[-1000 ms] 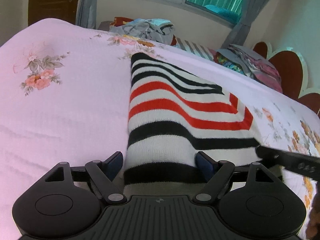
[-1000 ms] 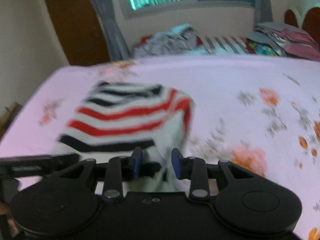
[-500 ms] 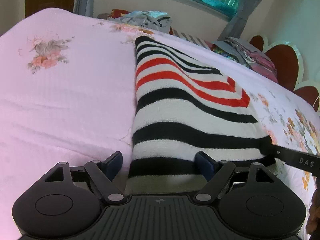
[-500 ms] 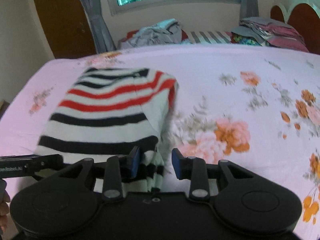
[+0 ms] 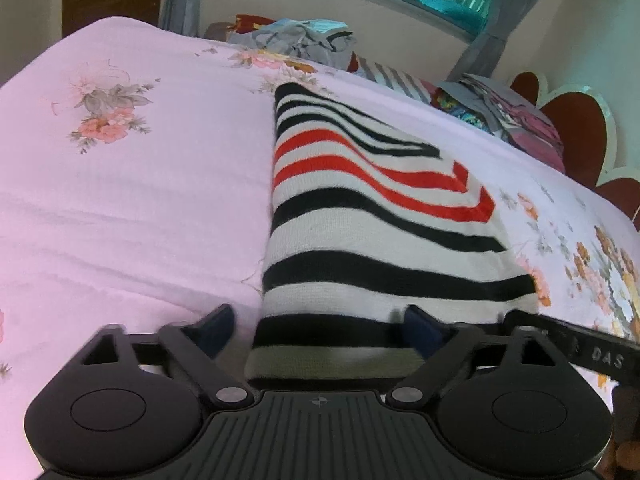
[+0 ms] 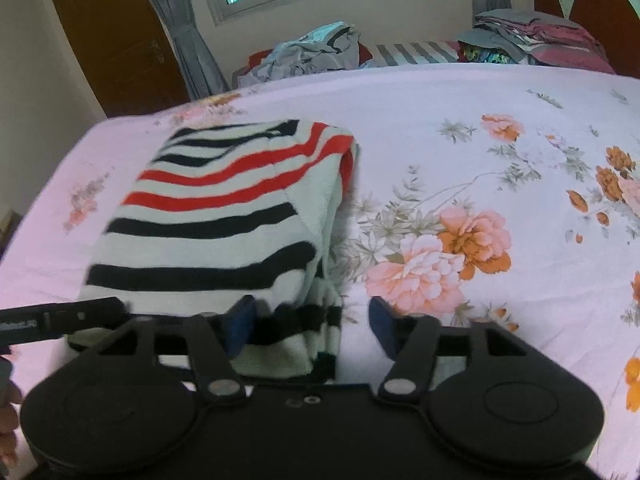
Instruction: Fold small clothes
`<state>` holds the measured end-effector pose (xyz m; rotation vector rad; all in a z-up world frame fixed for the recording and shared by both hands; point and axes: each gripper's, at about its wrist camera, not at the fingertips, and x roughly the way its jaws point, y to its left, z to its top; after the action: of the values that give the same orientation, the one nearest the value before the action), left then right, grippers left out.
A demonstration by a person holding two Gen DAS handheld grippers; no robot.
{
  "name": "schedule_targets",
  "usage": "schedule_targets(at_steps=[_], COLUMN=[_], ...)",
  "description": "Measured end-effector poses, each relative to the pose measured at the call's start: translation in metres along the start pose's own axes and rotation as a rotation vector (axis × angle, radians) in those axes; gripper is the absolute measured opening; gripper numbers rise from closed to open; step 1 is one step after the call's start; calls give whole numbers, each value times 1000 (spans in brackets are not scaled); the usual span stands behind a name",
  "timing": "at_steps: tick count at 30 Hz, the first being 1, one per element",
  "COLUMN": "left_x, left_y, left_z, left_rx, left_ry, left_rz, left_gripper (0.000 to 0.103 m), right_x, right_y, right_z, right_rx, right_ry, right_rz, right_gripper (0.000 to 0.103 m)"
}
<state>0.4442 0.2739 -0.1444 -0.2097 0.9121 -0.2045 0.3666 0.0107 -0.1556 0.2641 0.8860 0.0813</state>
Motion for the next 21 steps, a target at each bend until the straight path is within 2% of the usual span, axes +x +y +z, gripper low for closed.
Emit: schedule_targets(at_steps=[1, 4, 9, 15, 17, 20, 21], left_x=[-4, -21, -58, -129, -157, -199, -211], left_y=[-2, -12, -30, -59, -69, -78, -82], left_z=[0, -3, -14, -48, -62, -87, -95], left_rx=[8, 32, 60, 104, 107, 68, 59], left_ry=[-8, -27, -45, -170, -217, -265, -278], left_rz=[10, 47, 143, 289, 285, 218, 221], left_gripper=[103, 103, 103, 103, 103, 103, 103], right_x=[-6, -28, -70, -129, -151, -186, -197], right_y=[1, 3, -1, -5, -6, -7, -6], right_z=[-1, -4, -14, -39, -50, -68, -73], right_rx=[-3, -12, 0, -28, -37, -58, -64], right_ry=[-2, -23, -57, -100, -114, -131, -136], right_rz=[6, 15, 45, 89, 106, 133, 138], right_gripper=[64, 72, 74, 79, 80, 80, 81])
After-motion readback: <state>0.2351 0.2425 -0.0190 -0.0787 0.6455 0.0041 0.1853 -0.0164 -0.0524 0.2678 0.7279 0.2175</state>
